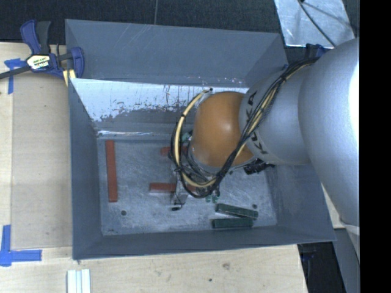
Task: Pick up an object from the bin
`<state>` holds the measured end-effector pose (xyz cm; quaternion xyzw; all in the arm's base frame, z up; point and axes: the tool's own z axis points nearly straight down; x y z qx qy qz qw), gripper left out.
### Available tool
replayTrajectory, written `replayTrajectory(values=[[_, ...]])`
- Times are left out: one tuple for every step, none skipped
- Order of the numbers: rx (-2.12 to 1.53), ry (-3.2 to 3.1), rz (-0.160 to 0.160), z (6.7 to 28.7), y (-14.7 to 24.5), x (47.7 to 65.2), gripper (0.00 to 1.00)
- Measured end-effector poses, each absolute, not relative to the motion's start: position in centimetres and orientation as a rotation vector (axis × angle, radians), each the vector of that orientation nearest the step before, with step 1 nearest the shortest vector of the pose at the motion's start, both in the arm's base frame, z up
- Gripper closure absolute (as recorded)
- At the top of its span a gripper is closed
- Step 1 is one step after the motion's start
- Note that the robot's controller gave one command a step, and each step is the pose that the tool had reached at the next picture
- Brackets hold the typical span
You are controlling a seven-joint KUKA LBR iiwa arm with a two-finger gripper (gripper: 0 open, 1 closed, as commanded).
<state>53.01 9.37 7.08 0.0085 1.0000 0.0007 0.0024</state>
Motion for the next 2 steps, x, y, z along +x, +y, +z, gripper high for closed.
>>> replayTrajectory(values=[[-0.08, 3.138, 0.001, 18.6, 11.0, 50.9, 1.0], [-0.109, 3.132, 0.004, 22.4, 14.2, 50.4, 1.0]])
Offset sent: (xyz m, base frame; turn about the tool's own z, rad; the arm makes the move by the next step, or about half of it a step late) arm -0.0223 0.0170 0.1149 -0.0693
